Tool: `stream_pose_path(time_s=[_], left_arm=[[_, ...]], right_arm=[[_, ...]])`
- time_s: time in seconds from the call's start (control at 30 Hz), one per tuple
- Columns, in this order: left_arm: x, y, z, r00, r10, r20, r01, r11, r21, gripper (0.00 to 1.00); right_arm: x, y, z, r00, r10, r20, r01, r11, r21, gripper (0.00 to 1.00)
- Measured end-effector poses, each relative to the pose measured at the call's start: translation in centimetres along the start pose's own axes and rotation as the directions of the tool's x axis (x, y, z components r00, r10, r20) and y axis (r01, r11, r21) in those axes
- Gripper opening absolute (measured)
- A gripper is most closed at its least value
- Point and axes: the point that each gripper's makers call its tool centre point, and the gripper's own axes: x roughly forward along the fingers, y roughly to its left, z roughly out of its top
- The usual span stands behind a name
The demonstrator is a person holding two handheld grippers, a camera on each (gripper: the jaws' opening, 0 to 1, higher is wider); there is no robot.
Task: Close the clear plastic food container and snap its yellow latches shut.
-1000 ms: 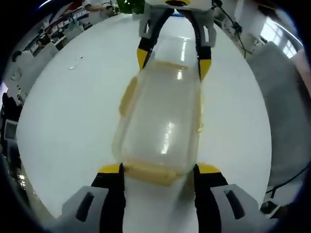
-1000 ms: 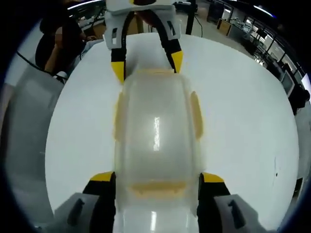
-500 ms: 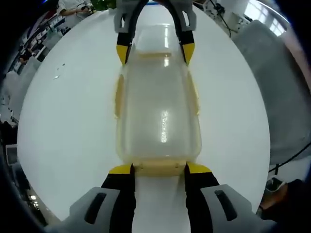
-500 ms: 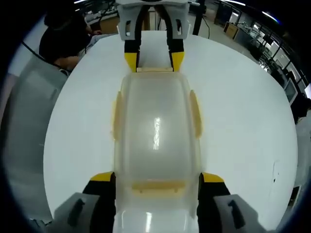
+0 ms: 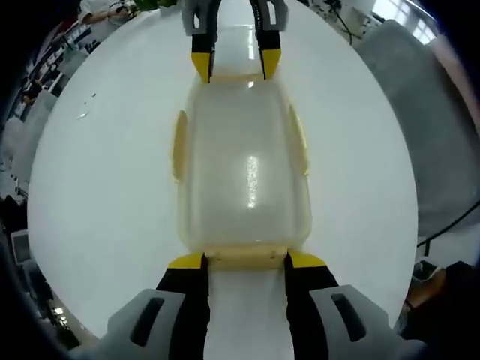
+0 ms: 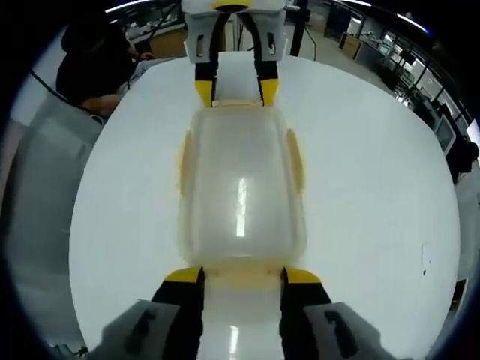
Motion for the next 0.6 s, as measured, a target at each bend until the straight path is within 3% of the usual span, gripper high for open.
stream_pose_path(time_s=[0.33, 0.4, 0.6], left_arm=[[0.23, 0.0, 0.22, 0.999, 0.023, -0.047, -0.026, 0.998, -0.057, 0.38], [0.26, -0.04, 0.22, 0.998, 0.023, -0.065, -0.027, 0.998, -0.065, 0.38], [-0.24, -0.36, 0.17, 0.998, 0.005, -0.065, -0.01, 0.996, -0.084, 0.37]], right_arm=[[0.16, 0.14, 0.16, 0.999, -0.013, -0.031, 0.013, 1.0, -0.014, 0.41], [0.14, 0.4, 0.17, 0.999, -0.004, -0.035, 0.002, 0.999, -0.049, 0.38], [-0.31, 0.85, 0.25, 0.999, 0.03, -0.045, -0.03, 1.0, -0.002, 0.37]])
